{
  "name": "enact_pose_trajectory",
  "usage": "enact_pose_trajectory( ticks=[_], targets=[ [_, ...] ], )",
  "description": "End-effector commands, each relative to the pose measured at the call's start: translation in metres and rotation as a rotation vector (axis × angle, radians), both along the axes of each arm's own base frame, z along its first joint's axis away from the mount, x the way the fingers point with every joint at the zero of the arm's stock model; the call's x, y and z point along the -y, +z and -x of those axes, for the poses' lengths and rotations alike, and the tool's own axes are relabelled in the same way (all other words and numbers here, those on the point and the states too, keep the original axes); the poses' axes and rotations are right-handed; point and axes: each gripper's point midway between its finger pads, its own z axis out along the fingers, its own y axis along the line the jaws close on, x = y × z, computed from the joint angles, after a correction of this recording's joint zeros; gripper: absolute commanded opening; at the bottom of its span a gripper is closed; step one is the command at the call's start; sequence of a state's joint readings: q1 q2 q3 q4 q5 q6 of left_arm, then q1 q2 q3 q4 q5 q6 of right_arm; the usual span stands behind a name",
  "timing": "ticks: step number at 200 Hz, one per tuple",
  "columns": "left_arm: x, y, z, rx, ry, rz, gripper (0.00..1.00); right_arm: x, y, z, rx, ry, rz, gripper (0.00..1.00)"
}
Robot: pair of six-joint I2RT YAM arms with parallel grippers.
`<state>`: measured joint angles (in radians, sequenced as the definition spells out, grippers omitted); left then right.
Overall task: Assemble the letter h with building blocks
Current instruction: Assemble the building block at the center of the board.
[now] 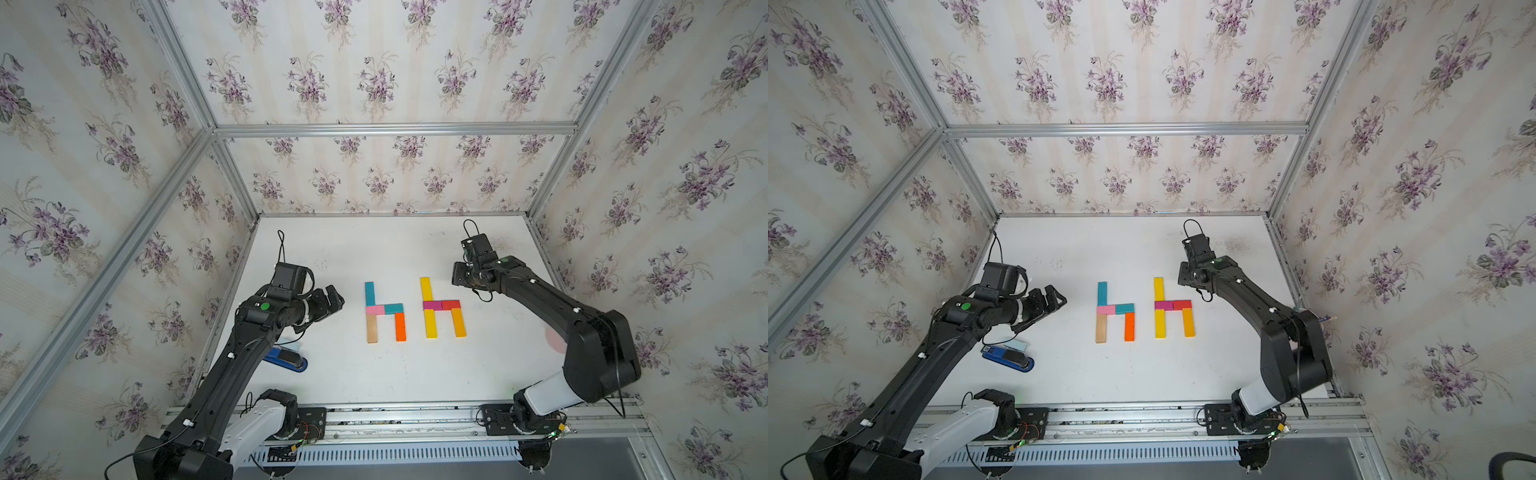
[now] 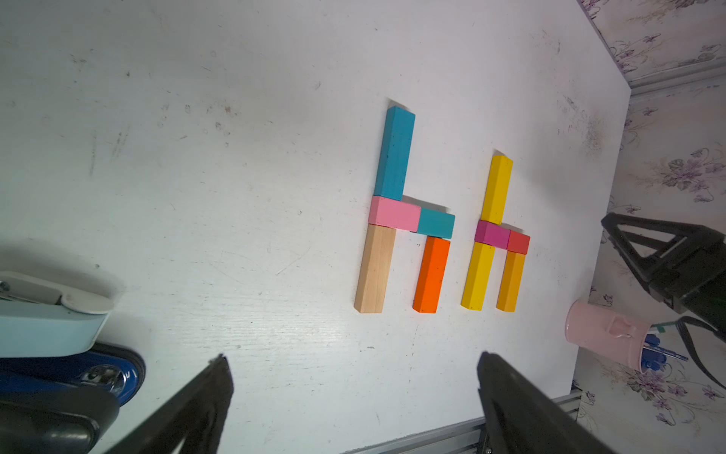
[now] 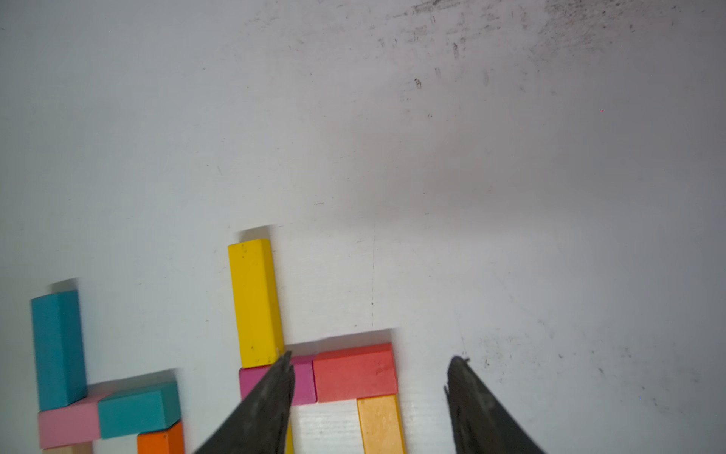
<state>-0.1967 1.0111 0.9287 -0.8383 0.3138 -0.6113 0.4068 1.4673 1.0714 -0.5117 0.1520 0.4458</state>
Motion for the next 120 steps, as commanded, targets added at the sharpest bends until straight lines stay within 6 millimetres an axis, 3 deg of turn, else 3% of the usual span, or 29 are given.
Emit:
enact_pose_trajectory(
  ticks=[1,31,63,120],
  targets=[
    [-0.002,0.004,-0.001,0.016,-0.002,-0.012,0.99,0.0,0.0,0.021,0.004,-0.002,-0.02,0.7],
    [-0.002,0.003,-0.001,0.015,0.0,-0.011,0.99,-0.002,-0.034,0.054,-0.086,0.022,-0.002,0.71],
    [-0.002,0.004,0.0,0.015,0.001,-0.007,0.99,-0.002,-0.064,0.076,-0.169,0.044,0.024,0.73],
    [-0.002,-0.002,0.003,0.005,0.002,-0.007,0.99,-0.003,-0.108,0.083,-0.263,0.075,0.084,0.72]
  ],
)
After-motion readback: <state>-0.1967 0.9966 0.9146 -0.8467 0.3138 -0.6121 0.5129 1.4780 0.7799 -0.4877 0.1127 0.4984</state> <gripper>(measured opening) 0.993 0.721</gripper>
